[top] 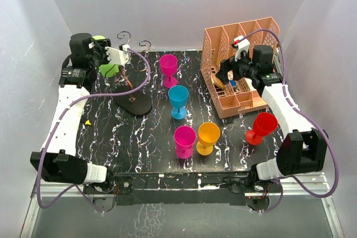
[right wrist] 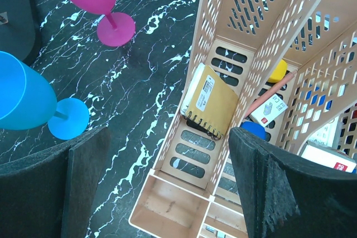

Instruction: Place the wine glass upside down on the wine glass rack

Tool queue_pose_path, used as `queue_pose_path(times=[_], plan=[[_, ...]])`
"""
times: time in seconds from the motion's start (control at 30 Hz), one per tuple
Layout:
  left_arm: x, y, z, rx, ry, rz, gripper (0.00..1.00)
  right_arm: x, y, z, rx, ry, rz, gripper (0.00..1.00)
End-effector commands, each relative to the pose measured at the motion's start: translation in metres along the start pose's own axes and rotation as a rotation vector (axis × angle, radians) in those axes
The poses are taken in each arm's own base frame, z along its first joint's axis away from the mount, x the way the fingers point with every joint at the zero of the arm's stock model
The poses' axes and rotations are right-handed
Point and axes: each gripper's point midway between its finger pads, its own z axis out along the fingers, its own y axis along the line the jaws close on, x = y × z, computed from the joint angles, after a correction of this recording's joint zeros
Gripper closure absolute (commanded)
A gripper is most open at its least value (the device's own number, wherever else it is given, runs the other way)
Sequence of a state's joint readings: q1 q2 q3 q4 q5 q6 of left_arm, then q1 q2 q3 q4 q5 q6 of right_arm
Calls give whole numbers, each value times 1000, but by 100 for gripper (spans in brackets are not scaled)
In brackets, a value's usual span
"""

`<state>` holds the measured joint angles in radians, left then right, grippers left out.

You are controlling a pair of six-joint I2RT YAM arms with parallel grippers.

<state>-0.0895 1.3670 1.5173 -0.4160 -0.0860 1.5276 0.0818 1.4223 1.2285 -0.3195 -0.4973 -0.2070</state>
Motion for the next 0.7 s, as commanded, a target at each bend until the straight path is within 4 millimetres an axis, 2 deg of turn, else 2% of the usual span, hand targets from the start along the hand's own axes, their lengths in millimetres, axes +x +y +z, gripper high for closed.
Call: queue_pose_path(times=[0.0,0.2,0.4,0.5,0.67], plan=[[-3,16,-21,-59,-23,-18,62,-7,-3,2,0,-33,-5,4],[-2,15,-30,-44,-20,-26,59,-8,-3,1,-4,-35,-5,4],[-4,25,-53,-90,-44,-114,52,-11,-1,-2,-3,-45,-12,5],[-8,32,-69,-130,-80,-240,46,-15,0,-6,-4,-57,-23,5],[-22,47,-99,-175,-180,-550,32,-30,8,-15,-23,-92,-38,5]])
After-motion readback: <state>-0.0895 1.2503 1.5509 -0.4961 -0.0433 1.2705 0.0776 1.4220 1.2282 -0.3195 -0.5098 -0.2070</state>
